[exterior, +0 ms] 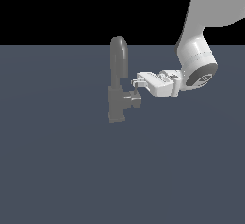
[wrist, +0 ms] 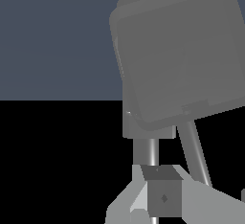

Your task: Turn on the faucet by rotating a designated handle.

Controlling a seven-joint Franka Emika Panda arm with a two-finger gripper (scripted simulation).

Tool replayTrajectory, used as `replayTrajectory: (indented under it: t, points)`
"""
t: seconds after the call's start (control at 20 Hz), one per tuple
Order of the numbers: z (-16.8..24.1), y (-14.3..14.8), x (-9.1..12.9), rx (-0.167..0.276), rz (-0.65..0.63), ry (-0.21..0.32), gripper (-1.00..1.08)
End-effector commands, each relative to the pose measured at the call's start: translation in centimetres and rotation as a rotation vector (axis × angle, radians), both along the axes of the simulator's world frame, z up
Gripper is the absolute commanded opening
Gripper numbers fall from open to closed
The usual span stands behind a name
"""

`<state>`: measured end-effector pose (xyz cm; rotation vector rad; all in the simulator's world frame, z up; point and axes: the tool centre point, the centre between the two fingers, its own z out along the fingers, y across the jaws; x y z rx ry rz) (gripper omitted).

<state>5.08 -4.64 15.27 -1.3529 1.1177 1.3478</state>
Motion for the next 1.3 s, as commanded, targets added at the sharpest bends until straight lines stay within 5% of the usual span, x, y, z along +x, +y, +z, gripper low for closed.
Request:
replayTrajectory:
  t: [0.0,0.2,1.0,1.25]
  points:
    - [0.1,-0.2,-0.9,0.004,0.007,0.008,-1.00]
    - [0.5,-0.2,-0.8,0.001,0.002,-0.005,-1.00]
    - [-2.4,-1.2,-6.0,0.004,0.006,0.007,-1.00]
    - [-3.1,-1.1,-5.5,0.002,0.006,-0.015,-1.00]
